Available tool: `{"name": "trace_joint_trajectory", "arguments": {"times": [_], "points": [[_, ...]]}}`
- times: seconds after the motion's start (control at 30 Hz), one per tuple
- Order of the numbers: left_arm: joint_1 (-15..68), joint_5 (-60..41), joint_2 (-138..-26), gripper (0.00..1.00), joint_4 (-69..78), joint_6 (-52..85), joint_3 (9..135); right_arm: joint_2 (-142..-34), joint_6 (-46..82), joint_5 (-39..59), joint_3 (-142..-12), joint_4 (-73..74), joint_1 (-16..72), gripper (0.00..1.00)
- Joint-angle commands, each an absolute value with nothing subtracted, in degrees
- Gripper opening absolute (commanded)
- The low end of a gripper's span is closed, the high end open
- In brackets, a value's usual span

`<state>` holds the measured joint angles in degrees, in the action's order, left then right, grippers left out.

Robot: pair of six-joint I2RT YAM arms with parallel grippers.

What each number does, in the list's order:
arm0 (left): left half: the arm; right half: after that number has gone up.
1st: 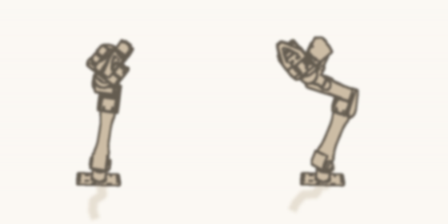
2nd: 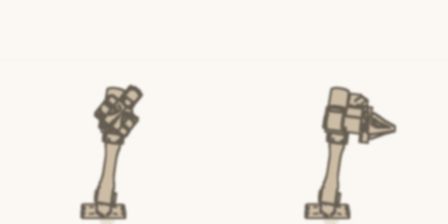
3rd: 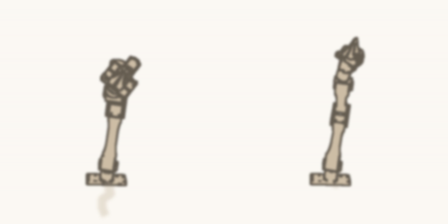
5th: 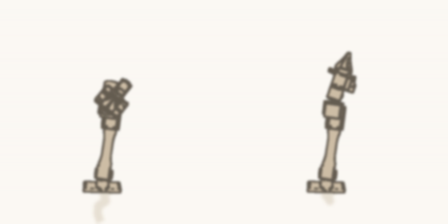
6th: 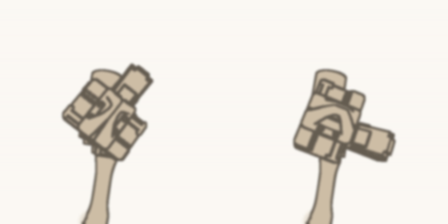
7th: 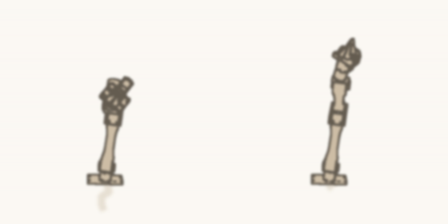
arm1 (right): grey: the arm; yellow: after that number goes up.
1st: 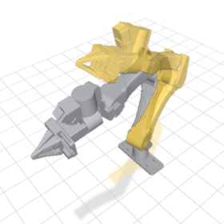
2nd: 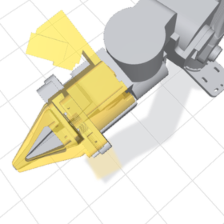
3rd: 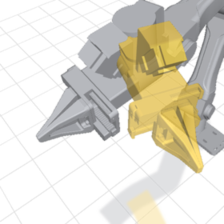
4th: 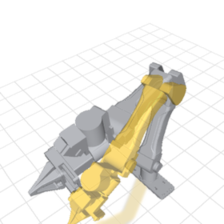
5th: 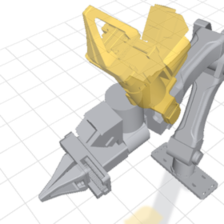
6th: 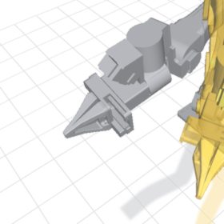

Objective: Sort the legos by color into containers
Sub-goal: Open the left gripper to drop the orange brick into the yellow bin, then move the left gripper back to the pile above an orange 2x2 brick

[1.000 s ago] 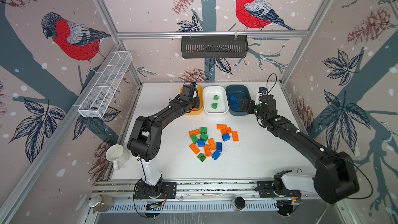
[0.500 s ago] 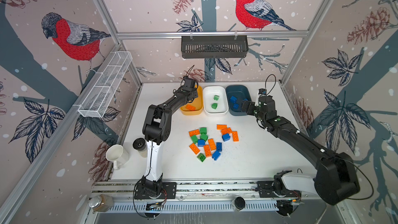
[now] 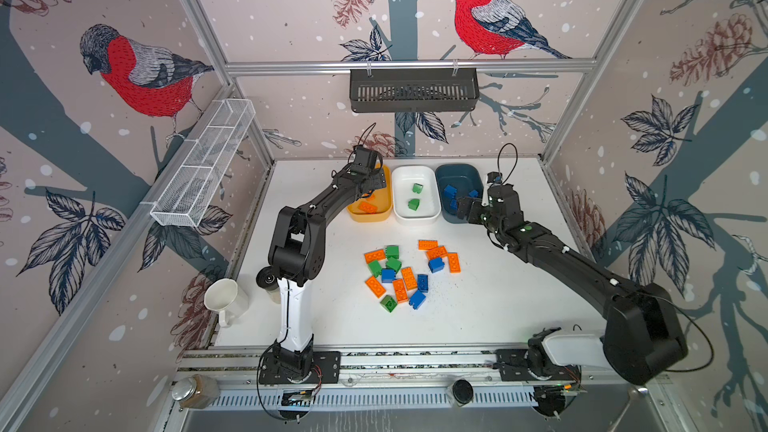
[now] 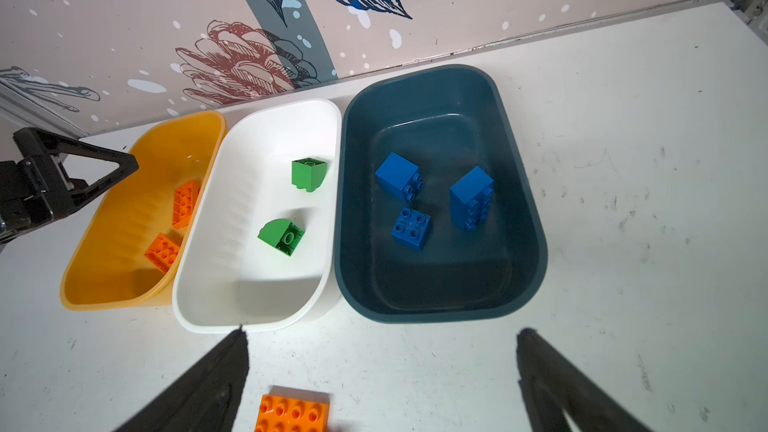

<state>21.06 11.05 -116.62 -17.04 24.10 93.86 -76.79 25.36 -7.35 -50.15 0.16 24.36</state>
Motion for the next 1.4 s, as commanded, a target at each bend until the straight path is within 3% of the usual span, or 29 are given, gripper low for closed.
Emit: {"name": "trace_joint_trajectory", "arguments": {"times": [0.0,0.13,0.33,0.53,0.7,1.17,1.37], "points": [[23.32,12.92,-112.54,0.95,-16.21,21.08,90.84,-77.21,25.51,-7.78,-50.63,1.76,25.02,1.0],[27.67,14.59,-106.72,0.98,-13.99,18.2,84.53,-77.32,26.32,-6.64,-49.7,2.18,25.49,1.0],[34.76,8.99,-100.08,0.98,-10.81,10.15,75.22,-75.88,28.37,-7.35,-45.53,2.68,25.49,0.99],[40.39,3.13,-99.09,0.96,-14.91,-0.29,73.62,-73.13,29.75,-10.11,-42.49,2.59,25.05,0.99],[43.16,4.05,-101.75,0.94,-18.39,-8.31,74.79,-70.62,30.83,-13.24,-41.49,2.37,23.76,0.99],[48.53,9.19,-113.36,0.7,-21.7,-12.74,82.97,-64.61,33.84,-16.45,-38.25,2.9,20.63,1.0],[49.01,12.52,-117.99,0.48,-22.56,-12.7,86.4,-63.68,33.84,-16.35,-37.86,2.77,20.17,0.99]]}}
